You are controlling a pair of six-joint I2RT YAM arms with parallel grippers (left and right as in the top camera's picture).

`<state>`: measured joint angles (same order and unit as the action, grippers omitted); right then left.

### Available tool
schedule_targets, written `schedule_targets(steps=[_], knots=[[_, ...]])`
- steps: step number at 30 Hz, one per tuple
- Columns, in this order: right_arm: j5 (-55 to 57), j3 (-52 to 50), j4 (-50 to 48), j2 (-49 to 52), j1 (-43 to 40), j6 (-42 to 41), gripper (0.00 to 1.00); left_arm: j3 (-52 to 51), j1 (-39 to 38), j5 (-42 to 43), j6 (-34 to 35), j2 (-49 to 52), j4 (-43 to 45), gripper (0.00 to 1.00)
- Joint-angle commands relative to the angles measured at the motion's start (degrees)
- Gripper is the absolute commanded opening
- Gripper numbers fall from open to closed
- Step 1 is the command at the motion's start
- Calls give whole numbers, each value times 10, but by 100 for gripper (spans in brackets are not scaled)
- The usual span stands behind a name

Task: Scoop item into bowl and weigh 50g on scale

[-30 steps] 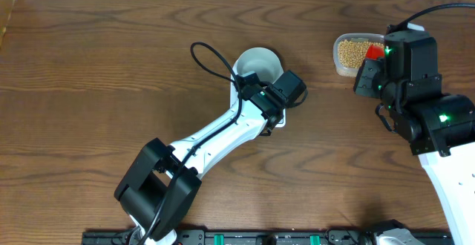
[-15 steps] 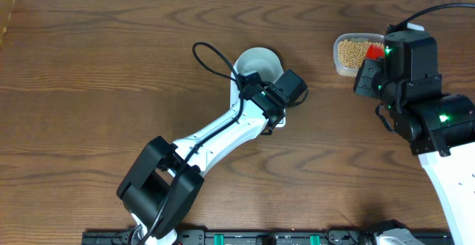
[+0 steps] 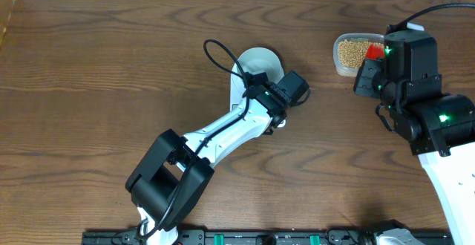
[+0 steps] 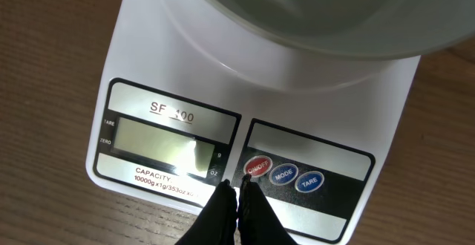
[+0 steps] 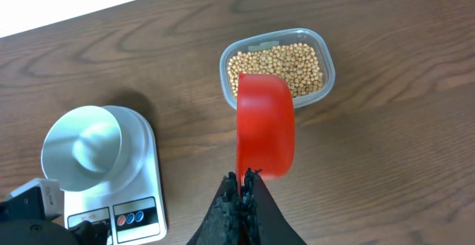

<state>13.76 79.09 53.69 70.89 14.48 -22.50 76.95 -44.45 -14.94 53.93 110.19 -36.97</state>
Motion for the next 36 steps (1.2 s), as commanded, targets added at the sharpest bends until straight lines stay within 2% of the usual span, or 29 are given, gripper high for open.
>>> schedule_targets(steps=[1,36], knots=[[7,10,-2,10,-3,7,1,-3,2,-7,-8,14,3,7],[7,10,-3,36,-3,7,1,-3,2,3,1,54,35,7]])
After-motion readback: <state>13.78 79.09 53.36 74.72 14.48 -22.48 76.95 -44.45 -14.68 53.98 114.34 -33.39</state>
